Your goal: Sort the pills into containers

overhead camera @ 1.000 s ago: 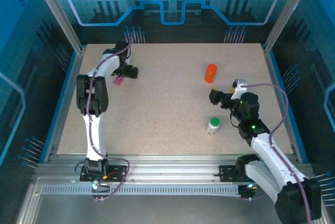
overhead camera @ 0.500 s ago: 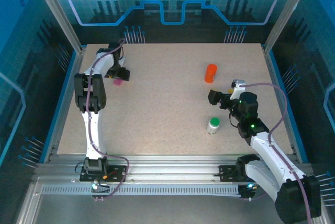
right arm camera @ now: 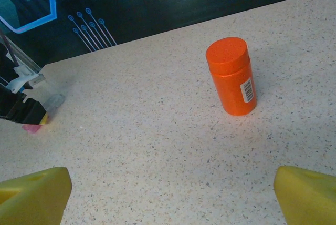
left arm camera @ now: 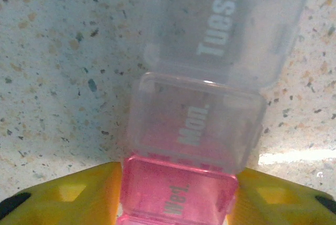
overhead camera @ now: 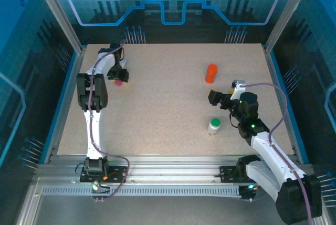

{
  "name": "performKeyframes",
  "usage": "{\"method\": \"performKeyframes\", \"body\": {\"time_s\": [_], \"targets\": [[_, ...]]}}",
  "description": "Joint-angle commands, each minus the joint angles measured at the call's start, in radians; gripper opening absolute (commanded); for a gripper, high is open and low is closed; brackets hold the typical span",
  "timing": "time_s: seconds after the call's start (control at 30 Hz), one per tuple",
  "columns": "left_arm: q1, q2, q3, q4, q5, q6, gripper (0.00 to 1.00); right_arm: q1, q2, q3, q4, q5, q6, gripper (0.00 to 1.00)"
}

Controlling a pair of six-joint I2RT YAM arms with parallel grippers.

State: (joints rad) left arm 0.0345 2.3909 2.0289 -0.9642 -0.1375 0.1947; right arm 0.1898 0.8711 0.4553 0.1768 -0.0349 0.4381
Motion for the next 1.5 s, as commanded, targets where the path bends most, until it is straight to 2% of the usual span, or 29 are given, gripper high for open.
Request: {"method": "performKeyframes", "body": {"time_s": [0.0, 0.2, 0.33, 0.47, 0.53, 0.6, 0.8, 0.97, 1.07, 1.2, 1.33, 1.47], "targets": [[0.002, 0.015, 0.015, -0.039, 0.034, 0.009, 0.47, 0.014, 0.002, 0.003, 0.018, -0.005, 0.011, 1.00], [-0.002, -0.037, -0.014, -0.016, 0.087, 0.007, 0.36, 0.013, 0.002, 0.005, 0.015, -0.005, 0.010, 1.00], [-0.041, -0.166, -0.112, 0.083, 0.142, -0.002, 0.32, 0.014, -0.003, 0.009, 0.002, 0.000, 0.007, 1.00], [-0.181, -0.365, -0.321, 0.267, 0.167, 0.106, 0.32, 0.014, -0.012, 0.011, -0.008, 0.013, 0.004, 1.00], [-0.269, -0.431, -0.405, 0.285, 0.216, 0.238, 0.32, 0.014, -0.016, 0.011, -0.014, 0.021, 0.004, 1.00], [-0.367, -0.471, -0.479, 0.309, 0.195, 0.348, 0.31, 0.013, -0.020, 0.011, -0.026, 0.037, 0.006, 1.00], [-0.547, -0.400, -0.459, 0.269, 0.152, 0.400, 0.31, 0.013, -0.029, 0.011, -0.046, 0.073, 0.013, 1.00], [-0.607, -0.289, -0.389, 0.230, 0.119, 0.394, 0.31, 0.012, -0.025, 0.013, -0.053, 0.081, 0.017, 1.00], [-0.616, -0.248, -0.356, 0.205, 0.146, 0.381, 0.33, 0.011, -0.019, 0.008, -0.047, 0.077, 0.024, 1.00], [-0.657, -0.226, -0.353, 0.241, 0.111, 0.373, 0.35, 0.011, 0.007, 0.011, -0.041, 0.066, 0.030, 1.00], [-0.656, -0.193, -0.310, 0.213, 0.137, 0.353, 0.42, 0.012, 0.035, 0.011, -0.031, 0.063, 0.035, 1.00], [-0.632, -0.241, -0.325, 0.243, 0.192, 0.319, 0.63, 0.012, 0.068, 0.018, -0.028, 0.051, 0.036, 1.00]]}}
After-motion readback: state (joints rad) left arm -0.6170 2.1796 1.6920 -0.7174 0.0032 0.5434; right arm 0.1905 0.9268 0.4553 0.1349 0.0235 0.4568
